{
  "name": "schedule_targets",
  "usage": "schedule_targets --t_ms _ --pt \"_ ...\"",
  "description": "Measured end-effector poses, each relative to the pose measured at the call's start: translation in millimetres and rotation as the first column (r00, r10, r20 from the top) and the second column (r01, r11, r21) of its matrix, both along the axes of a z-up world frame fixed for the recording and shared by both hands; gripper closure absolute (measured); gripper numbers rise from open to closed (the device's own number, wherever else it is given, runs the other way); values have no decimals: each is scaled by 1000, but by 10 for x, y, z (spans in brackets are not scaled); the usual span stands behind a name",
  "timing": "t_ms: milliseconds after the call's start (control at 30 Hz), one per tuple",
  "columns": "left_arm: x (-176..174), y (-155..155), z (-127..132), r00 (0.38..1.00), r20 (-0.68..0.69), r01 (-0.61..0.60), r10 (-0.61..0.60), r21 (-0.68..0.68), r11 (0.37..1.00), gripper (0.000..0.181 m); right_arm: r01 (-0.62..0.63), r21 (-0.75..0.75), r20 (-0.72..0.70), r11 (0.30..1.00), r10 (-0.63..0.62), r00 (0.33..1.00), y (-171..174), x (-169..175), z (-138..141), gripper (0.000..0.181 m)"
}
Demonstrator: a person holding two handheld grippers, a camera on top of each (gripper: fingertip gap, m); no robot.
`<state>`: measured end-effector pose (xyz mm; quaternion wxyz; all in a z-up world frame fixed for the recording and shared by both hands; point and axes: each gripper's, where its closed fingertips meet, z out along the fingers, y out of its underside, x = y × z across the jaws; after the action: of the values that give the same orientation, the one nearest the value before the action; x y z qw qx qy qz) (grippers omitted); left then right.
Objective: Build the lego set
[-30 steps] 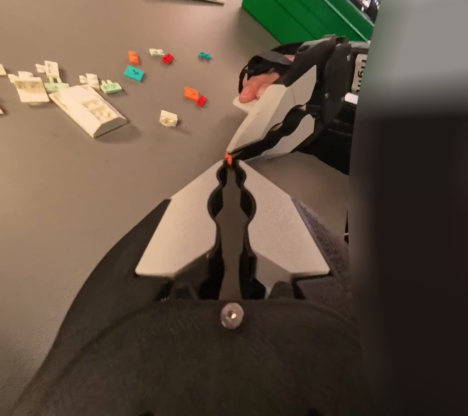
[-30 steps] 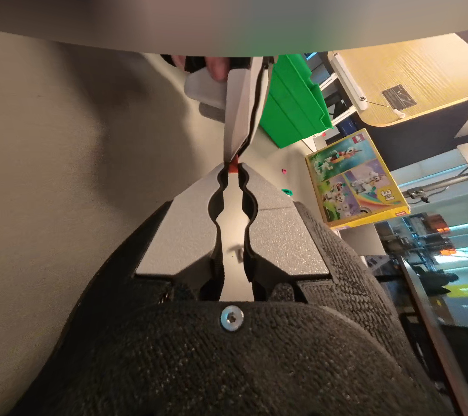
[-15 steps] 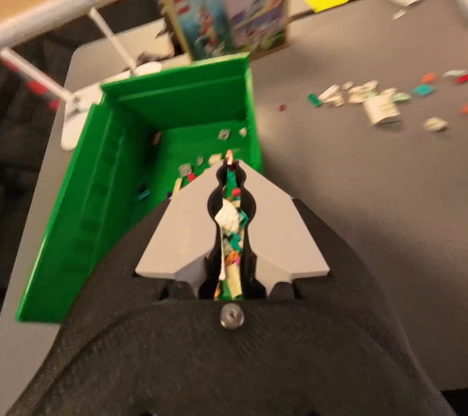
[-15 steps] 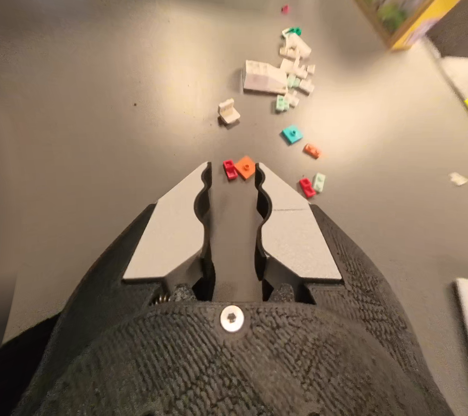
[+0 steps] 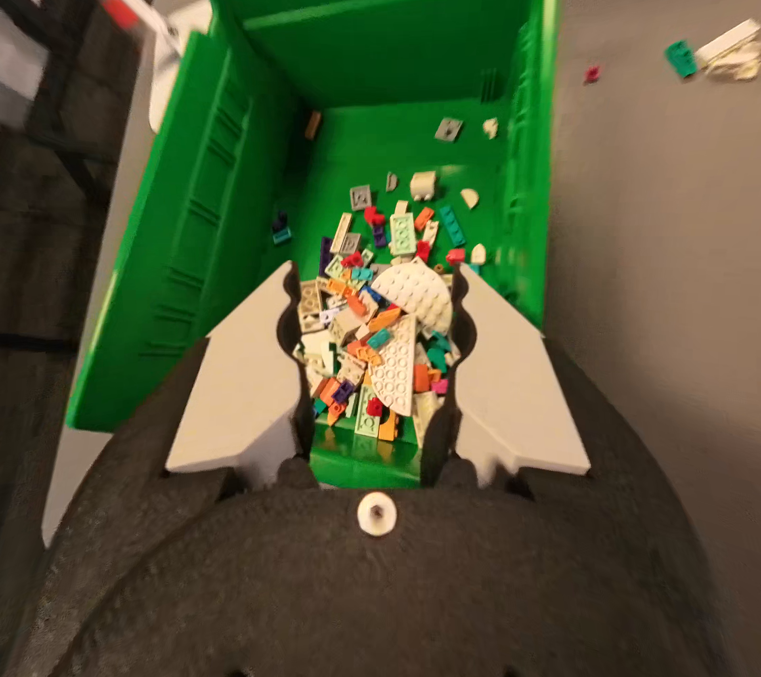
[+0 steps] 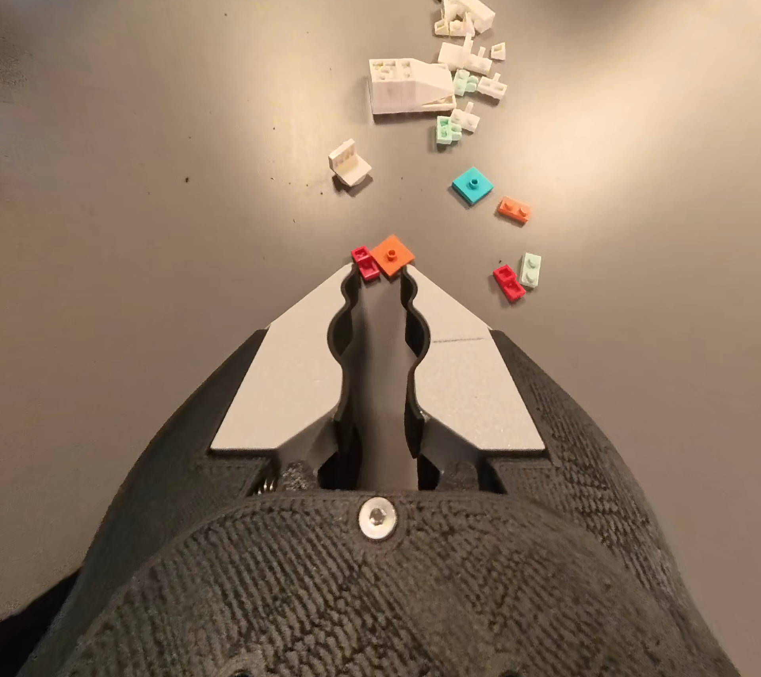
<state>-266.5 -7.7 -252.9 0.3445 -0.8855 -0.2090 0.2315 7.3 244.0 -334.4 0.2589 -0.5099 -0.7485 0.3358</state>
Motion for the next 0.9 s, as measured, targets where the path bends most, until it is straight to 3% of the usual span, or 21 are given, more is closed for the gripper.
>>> schedule_targets --t_ms 200,367,600,700,800,900 --pt "311 170 478 973 -204 121 -105 68 990 119 41 -34 13 999 -41 999 -26 -77 -6 154" --pt "702 398 626 932 -255 292 -257 109 950 125 49 -14 9 999 -49 999 -47 -118 -9 173" --pt "1764 981 527 732 -201 681 -650 221 698 135 -31 10 -16 999 31 999 -243 -168 15 175" --pt "2161 1187 299 620 -110 770 -777 277 575 139 -155 63 -167 986 164 972 -524 -236 244 176" --pt "2294 1362 -24 606 98 712 -790 375 593 142 -241 270 -284 932 316 905 -800 -271 424 176" --pt "2479 1428 -186 472 348 615 -810 528 586 144 -273 436 -336 857 437 835 -1028 -279 507 176"
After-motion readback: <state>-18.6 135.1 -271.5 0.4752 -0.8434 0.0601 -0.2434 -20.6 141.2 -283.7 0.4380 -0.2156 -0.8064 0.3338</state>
